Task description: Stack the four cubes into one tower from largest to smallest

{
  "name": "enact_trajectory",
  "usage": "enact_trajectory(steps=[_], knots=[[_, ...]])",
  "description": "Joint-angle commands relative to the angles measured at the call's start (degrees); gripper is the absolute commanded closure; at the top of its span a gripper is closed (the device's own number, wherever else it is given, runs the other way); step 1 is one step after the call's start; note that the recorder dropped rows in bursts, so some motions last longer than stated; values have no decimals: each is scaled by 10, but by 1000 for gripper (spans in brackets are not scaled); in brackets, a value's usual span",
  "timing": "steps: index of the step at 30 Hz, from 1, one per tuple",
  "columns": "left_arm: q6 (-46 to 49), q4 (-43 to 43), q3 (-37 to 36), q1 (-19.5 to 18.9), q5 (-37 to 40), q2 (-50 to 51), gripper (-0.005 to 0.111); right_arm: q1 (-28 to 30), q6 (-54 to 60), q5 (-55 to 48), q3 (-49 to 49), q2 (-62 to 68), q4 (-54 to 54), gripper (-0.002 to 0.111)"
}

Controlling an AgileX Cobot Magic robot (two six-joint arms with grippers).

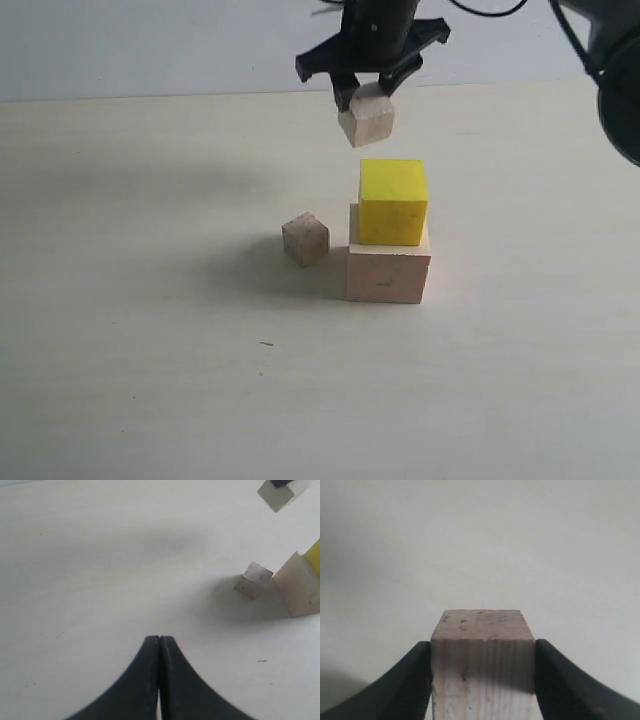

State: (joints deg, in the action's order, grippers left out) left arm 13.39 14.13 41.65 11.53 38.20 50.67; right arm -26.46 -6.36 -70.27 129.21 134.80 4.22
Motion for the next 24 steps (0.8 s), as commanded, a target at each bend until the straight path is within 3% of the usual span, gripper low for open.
enact_trajectory(steps=[1,9,18,24], knots=[[3,1,-1,-2,-10,-3,107,16,-15,3,17,-42,12,108],[3,0,-1,-2,-10,-3,107,33,-61,3,-12,-128,-4,108],[3,0,-1,-2,-10,-3,107,32,-87,3,-256,-337,-83,108],[3,0,-1,-2,-10,-3,107,26,-103,3,-370,-365,-154,108]])
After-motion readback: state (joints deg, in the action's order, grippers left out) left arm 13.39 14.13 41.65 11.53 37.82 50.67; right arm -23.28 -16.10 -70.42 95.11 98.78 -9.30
